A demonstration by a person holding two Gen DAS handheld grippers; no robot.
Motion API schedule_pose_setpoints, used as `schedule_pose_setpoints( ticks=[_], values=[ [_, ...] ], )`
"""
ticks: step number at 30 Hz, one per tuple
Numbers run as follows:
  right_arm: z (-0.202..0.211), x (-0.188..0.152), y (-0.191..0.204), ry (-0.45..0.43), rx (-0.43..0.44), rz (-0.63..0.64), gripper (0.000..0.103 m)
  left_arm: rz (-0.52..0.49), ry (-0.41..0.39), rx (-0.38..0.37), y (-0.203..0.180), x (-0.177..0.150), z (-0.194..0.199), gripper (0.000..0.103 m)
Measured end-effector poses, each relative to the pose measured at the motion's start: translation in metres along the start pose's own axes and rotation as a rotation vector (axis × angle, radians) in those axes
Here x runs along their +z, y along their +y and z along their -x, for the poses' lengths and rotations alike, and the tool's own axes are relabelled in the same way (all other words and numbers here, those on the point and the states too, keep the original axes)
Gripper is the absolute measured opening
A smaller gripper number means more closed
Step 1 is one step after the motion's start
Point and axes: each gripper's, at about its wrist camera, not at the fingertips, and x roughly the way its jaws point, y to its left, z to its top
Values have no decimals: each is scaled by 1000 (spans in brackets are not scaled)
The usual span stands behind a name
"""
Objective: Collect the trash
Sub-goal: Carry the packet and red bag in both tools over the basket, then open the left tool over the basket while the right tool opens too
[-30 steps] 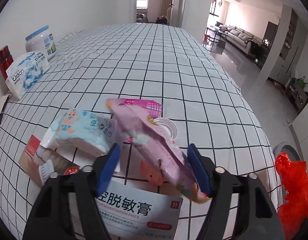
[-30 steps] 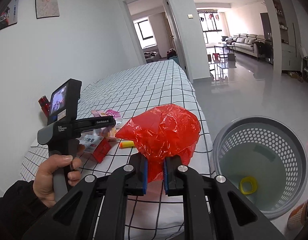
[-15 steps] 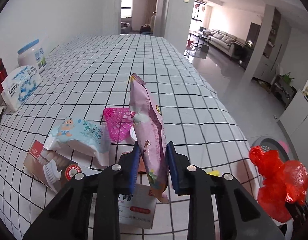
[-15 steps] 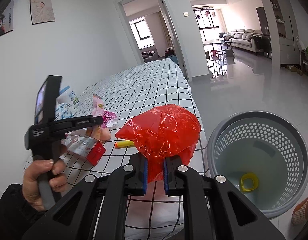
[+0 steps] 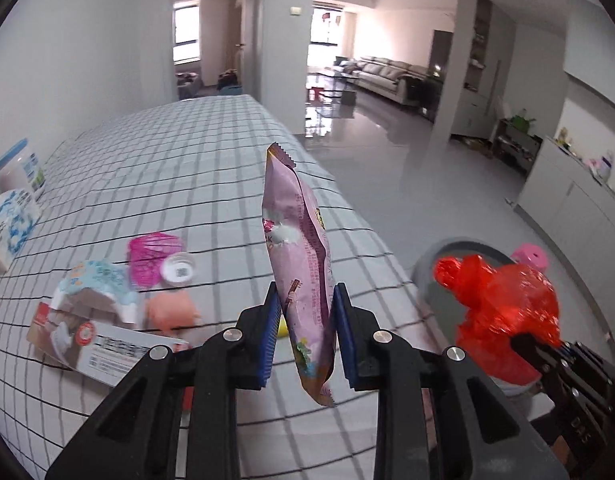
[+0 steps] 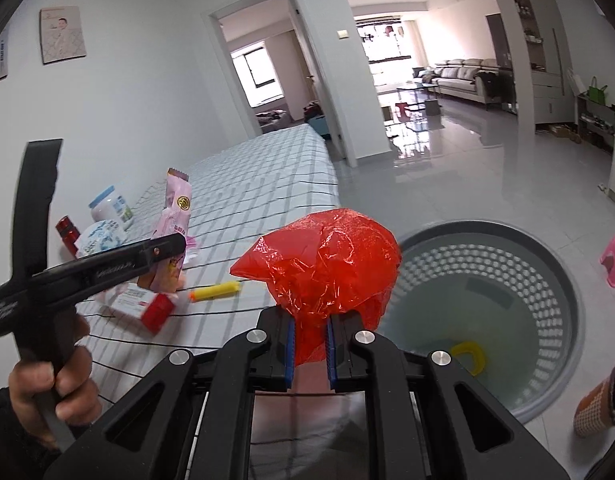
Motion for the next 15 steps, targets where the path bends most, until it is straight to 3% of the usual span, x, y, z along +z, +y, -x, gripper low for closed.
schedule_pose_setpoints(
  ticks=[15],
  values=[
    [22,-18,-100,-9,-153,-141,12,-189,136,-161,-122,-29,-47,27]
  ],
)
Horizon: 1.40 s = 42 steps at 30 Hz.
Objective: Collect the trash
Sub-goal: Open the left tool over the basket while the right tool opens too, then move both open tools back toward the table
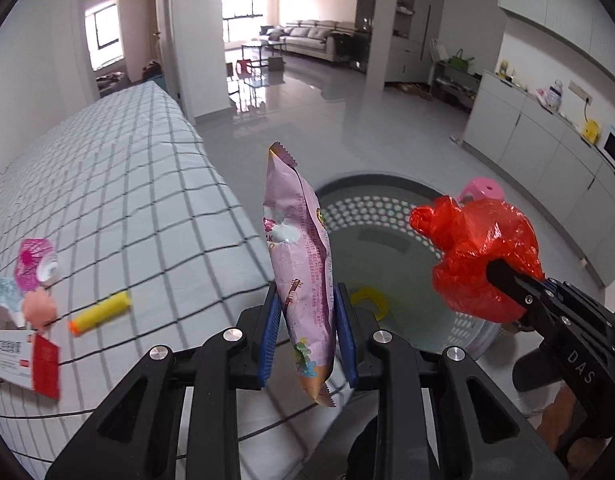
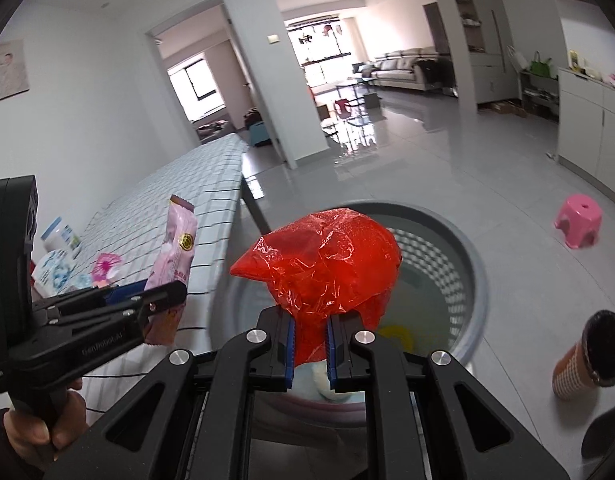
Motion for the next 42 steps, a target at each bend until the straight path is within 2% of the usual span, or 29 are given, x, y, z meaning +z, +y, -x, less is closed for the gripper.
schedule_pose_setpoints(
  ticks=[7,17,19,20,21,22,36,39,42],
  values=[
    [-7,-2,-22,20,6,-30,12,-14,56,-28,-26,1,-26,29],
    [-19,4,-31,33,28,-50,14,-19,72,-13,-37,0,-33,30],
    [-16,4,-34,28,27,-44,23,-15,74,-9,-38,-1,-33,34],
    [-15,4,-34,19,23,-41,28,-15,74,-3,-38,-2,-33,43],
    [-14,3,-33,12,21,-40,38,-16,72,5,-39,-1,-34,53],
    [-12,3,-33,4,20,-41,41,-15,65,12,-39,-1,-33,56],
    [-10,2,-34,11,14,-42,41,10,65,5,-29,-3,-31,58],
    [-9,2,-32,11,12,-40,42,19,65,4,-25,-3,-29,63],
    [-6,2,-27,6,7,-34,47,36,61,1,-19,-4,-27,64]
  ],
)
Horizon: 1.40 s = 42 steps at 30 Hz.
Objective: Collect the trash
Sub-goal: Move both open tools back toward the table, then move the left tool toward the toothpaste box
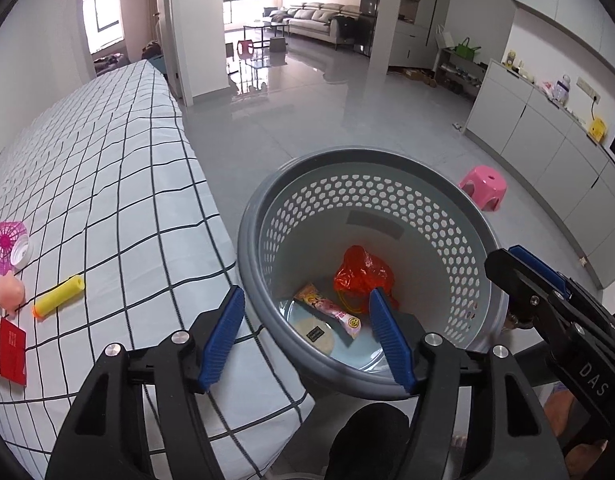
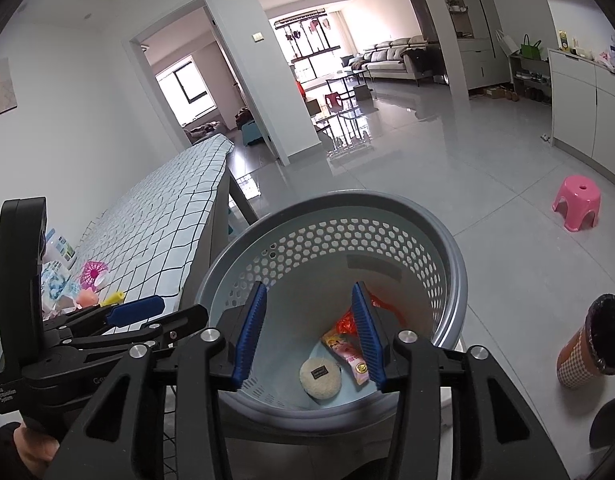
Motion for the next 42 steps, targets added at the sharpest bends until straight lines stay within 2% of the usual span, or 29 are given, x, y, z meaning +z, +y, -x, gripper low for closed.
schedule_pose_setpoints(
  ticks=[6,12,17,26,30,34,36,42],
  values=[
    [2,0,14,2,7,24,51,36,-19,17,15,0,10,71],
    [1,1,44,6,39,67,56,66,-54,68,40,-5,27,77],
    [-5,-3,72,15,73,116,62,111,-97,130,70,-15,49,82],
    [-28,-17,137,64,170,201,62,203,-134,239,130,-39,83,90],
    [-37,-24,159,81,198,227,62,246,-135,292,159,-43,88,90],
    [-38,-26,170,94,207,252,62,285,-113,307,185,-41,81,90],
    [-37,-25,172,92,203,260,62,313,-108,273,194,-38,79,90],
    [-31,-20,169,77,176,255,62,300,-138,260,190,-17,72,90]
  ],
)
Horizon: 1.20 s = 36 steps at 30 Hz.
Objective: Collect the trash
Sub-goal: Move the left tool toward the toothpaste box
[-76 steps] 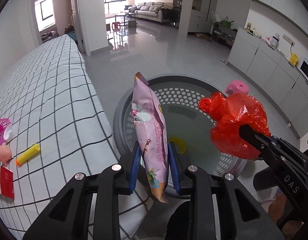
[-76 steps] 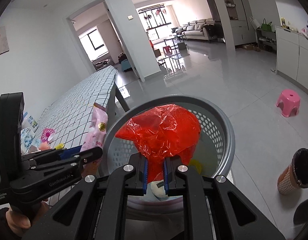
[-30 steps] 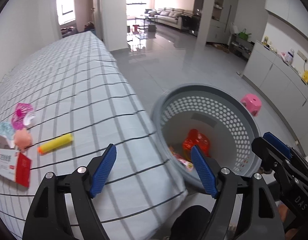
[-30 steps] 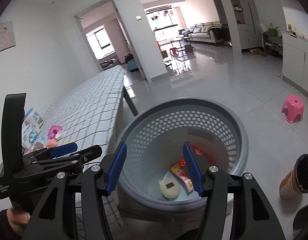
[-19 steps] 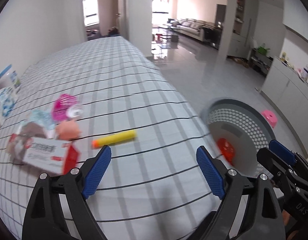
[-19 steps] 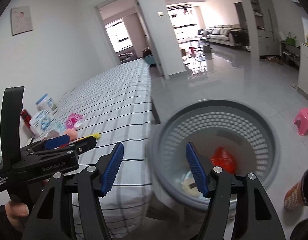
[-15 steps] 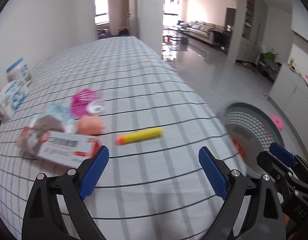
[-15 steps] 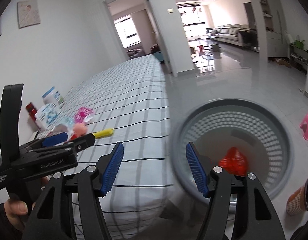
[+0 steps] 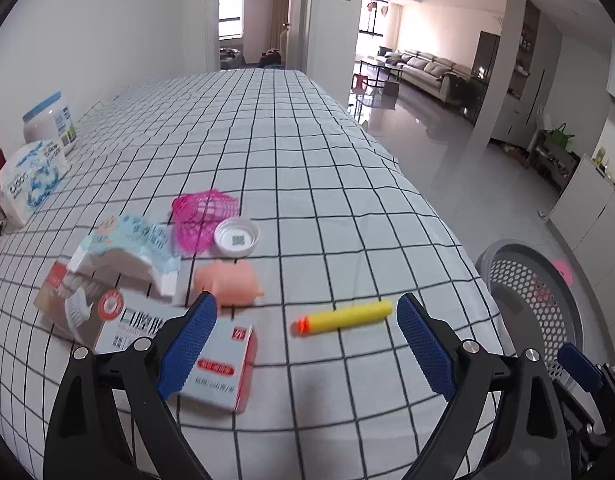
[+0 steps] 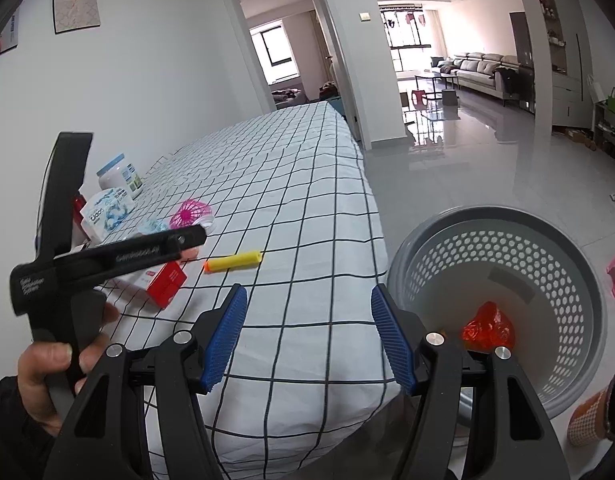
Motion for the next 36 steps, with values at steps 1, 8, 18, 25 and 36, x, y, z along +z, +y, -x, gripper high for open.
schedule_pose_setpoints(
  ticks=[1,8,18,25,36],
  values=[
    [1,0,0,-1,-6,0,63,-5,7,14,-4,3,-4,90],
    [5,-1,-2,2,-27,-5,63,-37,76,124,-9,2,-34,90],
    [4,3,8,1,0,11,63,-37,90,173,13,-19,-21,90],
    [-8,2,24,16,42,31,63,-45,63,213,37,-50,11,90],
    [-51,4,67,78,118,110,63,36,59,279,98,-87,49,90]
  ],
)
